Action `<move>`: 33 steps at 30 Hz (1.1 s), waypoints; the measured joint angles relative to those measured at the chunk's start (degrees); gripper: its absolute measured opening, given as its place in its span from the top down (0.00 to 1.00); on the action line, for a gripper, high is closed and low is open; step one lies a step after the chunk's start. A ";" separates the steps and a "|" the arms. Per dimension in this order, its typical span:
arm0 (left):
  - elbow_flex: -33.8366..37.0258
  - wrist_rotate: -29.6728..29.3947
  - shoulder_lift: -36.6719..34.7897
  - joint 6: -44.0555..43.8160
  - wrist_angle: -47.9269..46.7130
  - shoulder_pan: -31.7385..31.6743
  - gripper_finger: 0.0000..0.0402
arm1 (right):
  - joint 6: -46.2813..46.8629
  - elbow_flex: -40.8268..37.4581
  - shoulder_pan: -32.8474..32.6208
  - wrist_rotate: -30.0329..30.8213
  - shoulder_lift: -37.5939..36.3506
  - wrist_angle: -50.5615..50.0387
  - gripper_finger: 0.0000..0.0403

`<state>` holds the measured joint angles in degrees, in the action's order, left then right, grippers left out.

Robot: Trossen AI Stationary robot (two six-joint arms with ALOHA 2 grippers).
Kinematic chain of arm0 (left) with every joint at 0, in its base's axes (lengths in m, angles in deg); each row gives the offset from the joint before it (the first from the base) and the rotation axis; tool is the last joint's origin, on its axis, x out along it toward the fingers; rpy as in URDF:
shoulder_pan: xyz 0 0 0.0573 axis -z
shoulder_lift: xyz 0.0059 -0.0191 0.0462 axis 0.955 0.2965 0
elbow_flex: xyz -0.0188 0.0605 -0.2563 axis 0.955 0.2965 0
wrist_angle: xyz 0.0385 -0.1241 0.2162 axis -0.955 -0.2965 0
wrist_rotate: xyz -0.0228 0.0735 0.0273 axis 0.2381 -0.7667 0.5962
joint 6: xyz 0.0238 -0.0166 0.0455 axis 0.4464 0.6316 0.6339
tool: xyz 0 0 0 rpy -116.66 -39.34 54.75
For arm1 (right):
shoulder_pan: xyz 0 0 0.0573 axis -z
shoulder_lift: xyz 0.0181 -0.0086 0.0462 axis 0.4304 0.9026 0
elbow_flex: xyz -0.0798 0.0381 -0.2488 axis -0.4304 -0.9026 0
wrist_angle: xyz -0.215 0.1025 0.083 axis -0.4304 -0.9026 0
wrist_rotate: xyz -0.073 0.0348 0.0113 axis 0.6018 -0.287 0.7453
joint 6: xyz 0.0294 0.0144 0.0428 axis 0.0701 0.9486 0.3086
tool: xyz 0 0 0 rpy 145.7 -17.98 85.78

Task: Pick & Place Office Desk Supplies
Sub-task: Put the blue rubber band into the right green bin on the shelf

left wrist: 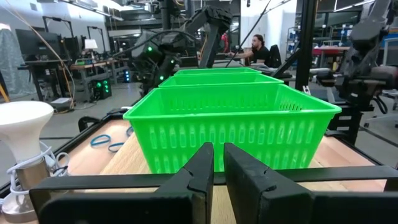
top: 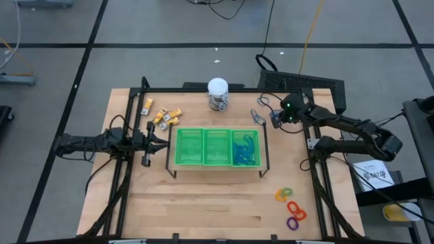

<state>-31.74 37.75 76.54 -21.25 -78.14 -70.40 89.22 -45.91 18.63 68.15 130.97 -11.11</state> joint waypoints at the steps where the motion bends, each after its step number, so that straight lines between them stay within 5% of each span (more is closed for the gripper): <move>1: 0.00 0.00 0.00 0.00 0.00 -0.01 0.89 | 0.38 -0.52 -0.01 -0.11 0.00 0.05 1.00; 11: 0.00 0.00 -0.02 0.00 0.00 -0.02 0.89 | 2.36 -3.94 -0.01 -0.08 0.00 0.47 0.89; 22: -0.02 0.00 -0.02 0.00 0.00 -0.02 0.89 | 5.76 -4.72 0.02 -2.95 0.00 2.18 0.66; 33: 0.00 0.00 -0.01 0.00 0.00 -0.01 0.89 | 8.52 -4.76 0.14 0.52 0.18 1.66 0.67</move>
<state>-31.74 37.75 76.53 -21.25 -78.14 -70.42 97.74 -50.67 18.77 68.67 131.15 -9.45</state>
